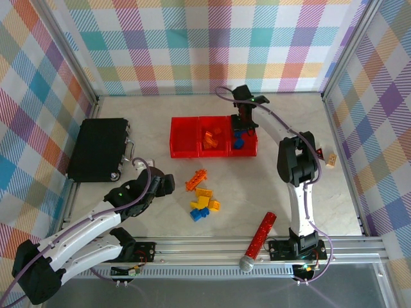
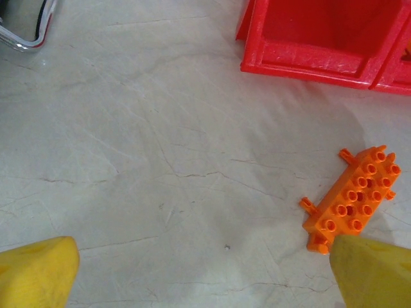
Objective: Sort the legos into containers by color
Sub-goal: Place the lego in the container.
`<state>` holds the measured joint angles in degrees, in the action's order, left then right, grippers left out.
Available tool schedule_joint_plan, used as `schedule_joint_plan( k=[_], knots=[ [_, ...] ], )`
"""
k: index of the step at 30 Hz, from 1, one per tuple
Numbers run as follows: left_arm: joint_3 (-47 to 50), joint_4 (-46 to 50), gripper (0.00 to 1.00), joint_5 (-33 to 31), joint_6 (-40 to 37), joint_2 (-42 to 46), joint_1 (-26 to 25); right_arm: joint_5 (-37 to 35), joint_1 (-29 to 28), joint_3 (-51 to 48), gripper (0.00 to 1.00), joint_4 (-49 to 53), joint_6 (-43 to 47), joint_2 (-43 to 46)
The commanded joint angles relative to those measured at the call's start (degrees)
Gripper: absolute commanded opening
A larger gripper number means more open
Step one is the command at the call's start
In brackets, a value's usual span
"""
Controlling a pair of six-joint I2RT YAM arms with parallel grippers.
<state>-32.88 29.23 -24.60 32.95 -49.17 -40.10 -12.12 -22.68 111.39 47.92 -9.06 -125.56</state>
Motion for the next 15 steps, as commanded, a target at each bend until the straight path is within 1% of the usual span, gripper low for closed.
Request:
schedule_joint_plan(
  k=[1,10,15],
  knots=[
    [-0.1,-3.0,1.0,1.7,-1.7,0.5,-0.5,-2.1,0.2,2.6,0.37,1.8,2.1,-1.4],
    [0.7,-4.6,1.0,6.1,-5.5,0.9,-0.5,-3.7,0.4,4.4,0.41,3.0,3.2,-2.7],
    [0.2,-4.2,1.0,6.9,-5.3,-0.9,-0.5,-3.4,0.4,5.7,0.44,4.8,3.7,-2.7]
  ],
)
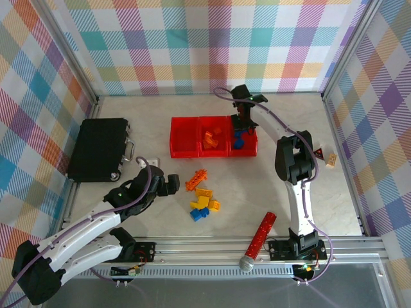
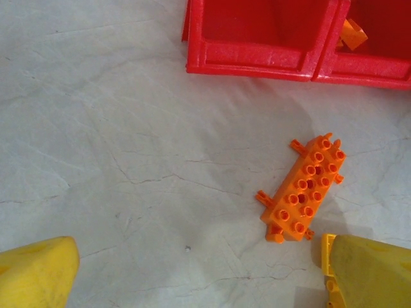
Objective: Sort the legos into containers by color
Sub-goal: Place the lego in the container, then pick up the lego from the center of the table.
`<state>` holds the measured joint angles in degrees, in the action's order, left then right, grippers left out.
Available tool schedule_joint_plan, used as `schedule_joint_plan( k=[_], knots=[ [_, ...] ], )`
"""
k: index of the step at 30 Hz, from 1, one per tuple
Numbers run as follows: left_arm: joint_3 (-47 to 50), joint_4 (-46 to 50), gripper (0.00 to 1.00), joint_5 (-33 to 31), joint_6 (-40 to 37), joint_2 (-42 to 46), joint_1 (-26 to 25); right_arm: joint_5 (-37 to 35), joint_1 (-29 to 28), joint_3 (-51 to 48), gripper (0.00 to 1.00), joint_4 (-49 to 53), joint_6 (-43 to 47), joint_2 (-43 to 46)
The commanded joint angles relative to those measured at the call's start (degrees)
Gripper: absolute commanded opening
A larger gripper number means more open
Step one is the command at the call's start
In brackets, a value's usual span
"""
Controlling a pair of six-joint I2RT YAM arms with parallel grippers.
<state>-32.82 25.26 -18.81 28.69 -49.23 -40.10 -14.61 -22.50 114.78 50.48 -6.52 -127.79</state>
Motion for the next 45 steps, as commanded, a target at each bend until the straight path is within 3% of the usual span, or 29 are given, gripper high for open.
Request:
schedule_joint_plan(
  k=[1,12,19,24,37,45],
  knots=[
    [0.1,-0.3,1.0,1.3,-1.0,-1.4,-0.5,-0.9,0.3,2.2,0.45,2.4,1.2,-0.3],
    [0.5,-4.0,1.0,3.5,-0.7,-2.7,-0.6,1.0,0.2,1.3,0.51,3.1,1.3,3.3],
    [-0.2,-3.9,1.0,3.9,-0.6,-4.1,-0.6,2.9,0.2,0.9,0.67,3.8,0.7,4.9],
    [-1.0,-4.3,1.0,4.3,-1.8,-4.9,-0.6,4.6,0.2,-1.5,0.71,3.5,-0.6,9.1],
    [-8.3,-2.5,1.0,6.6,-7.8,-17.3,-0.5,9.1,0.2,-28.6,0.82,-7.7,-6.9,32.5],
    [-14.1,-2.9,0.96,13.1,-14.8,-25.8,-1.1,10.1,0.2,-45.2,0.84,-14.0,-10.0,44.1]
  ],
)
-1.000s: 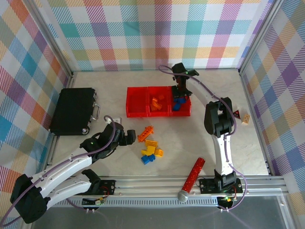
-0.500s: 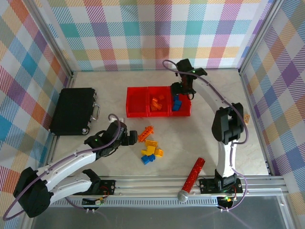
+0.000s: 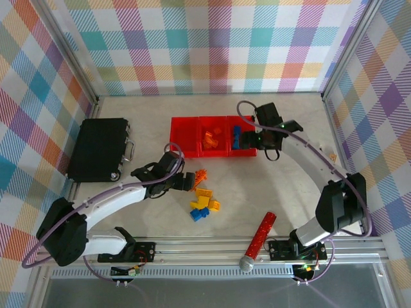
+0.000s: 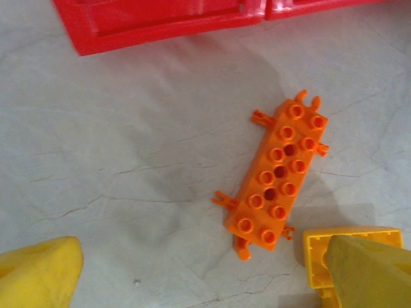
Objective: Sort the legos into containers by color
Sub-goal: Pick up the lego from the center of the table.
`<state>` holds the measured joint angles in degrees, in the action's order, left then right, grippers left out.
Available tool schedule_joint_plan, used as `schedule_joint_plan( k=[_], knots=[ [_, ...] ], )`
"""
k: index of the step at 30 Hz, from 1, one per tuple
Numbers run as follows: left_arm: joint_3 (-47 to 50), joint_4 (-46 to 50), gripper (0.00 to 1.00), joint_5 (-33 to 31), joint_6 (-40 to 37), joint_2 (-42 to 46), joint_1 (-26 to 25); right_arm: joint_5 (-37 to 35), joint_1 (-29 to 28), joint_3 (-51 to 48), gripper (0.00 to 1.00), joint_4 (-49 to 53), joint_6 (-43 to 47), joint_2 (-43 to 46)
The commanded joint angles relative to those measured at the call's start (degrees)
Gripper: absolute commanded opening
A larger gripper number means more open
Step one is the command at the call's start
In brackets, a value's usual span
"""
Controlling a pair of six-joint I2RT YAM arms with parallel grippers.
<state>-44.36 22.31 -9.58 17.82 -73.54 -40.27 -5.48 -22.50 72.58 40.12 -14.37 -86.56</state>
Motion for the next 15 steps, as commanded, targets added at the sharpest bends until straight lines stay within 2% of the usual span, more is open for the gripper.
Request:
schedule_joint_plan(
  k=[1,9,15],
  knots=[
    [-3.4,0.1,0.96,4.7,-4.7,-2.6,-1.1,0.6,0.2,-4.4,0.85,-3.8,-2.4,3.8],
    [-11.0,4.1,0.94,5.7,-10.5,-12.9,-2.8,-2.6,0.5,-8.9,0.87,-3.3,-2.2,7.6],
    [-15.0,4.9,0.87,3.6,-12.4,-19.0,-3.2,-2.7,0.5,-9.3,0.88,-3.1,-2.2,8.3]
  ],
)
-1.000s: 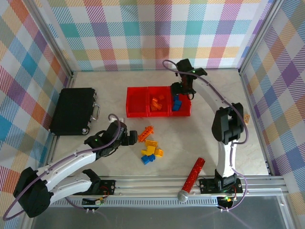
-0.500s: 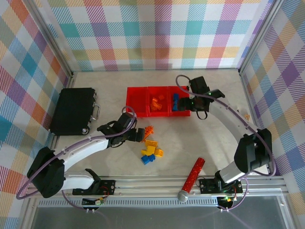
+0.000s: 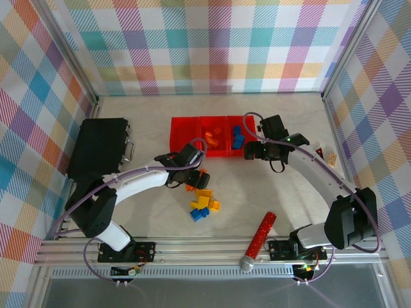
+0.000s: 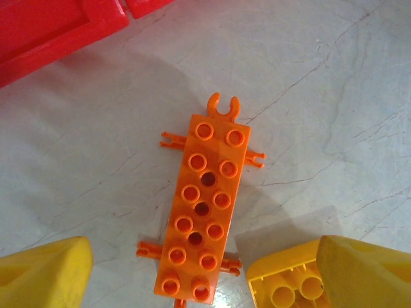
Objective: Sort the legos into containers by color
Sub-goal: Pick up the lego from the center of the table.
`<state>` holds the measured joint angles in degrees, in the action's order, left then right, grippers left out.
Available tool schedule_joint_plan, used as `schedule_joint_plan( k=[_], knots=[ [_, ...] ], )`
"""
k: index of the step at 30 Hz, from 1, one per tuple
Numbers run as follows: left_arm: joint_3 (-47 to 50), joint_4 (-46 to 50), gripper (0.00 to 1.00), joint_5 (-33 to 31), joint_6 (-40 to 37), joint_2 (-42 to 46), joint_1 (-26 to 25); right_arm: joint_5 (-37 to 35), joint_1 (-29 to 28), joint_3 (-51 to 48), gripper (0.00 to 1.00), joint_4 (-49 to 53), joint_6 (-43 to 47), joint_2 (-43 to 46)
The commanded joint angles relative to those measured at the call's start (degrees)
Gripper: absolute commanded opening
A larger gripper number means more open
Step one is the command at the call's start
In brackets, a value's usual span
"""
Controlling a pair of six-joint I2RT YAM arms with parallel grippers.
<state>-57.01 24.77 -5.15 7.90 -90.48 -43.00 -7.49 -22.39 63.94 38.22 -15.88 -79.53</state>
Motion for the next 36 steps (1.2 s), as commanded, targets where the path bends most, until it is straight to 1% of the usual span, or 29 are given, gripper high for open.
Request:
schedule_joint_plan(
  k=[1,5,11,13,20,23,25,28,32,36],
  knots=[
    [-3.1,2.9,0.85,-1.1,-3.2,-3.2,-0.5,-0.7,0.4,-0.7,0.88,-1.1,-0.7,1.2],
    [-5.9,4.1,0.79,-1.1,-5.4,-7.6,-0.4,-0.7,0.4,-1.1,0.88,-0.9,-0.7,1.0],
    [-7.7,5.1,0.75,-1.3,-7.2,-11.5,-0.2,-0.7,0.5,-1.3,0.88,-0.2,-0.6,1.0],
    [-8.5,5.8,0.71,-1.4,-7.1,-13.3,0.1,-0.8,0.4,-1.4,0.89,-0.2,-0.5,0.9],
    [-9.6,5.6,0.62,-0.2,-6.0,-15.8,2.1,-1.1,0.5,-1.5,0.89,-0.1,-0.4,1.0],
    [-9.5,5.0,0.53,0.1,-5.7,-15.9,2.5,-1.4,0.5,-1.5,0.89,0.1,-0.3,1.3],
    [-9.3,4.6,0.44,-1.0,-5.3,-15.8,2.8,-1.6,0.5,-1.8,0.89,-0.1,-0.1,1.6],
    [-9.5,4.4,0.35,-2.3,-4.4,-16.1,3.4,-2.0,0.6,-2.1,0.89,0.0,0.0,2.2],
    [-9.0,3.0,0.28,-2.7,-4.0,-15.0,3.4,-2.5,0.7,-2.2,0.89,0.0,-0.1,2.7],
    [-7.7,1.6,0.21,-4.2,-2.8,-9.6,3.4,-2.8,0.8,-3.0,0.89,-0.6,-0.4,4.3]
  ],
)
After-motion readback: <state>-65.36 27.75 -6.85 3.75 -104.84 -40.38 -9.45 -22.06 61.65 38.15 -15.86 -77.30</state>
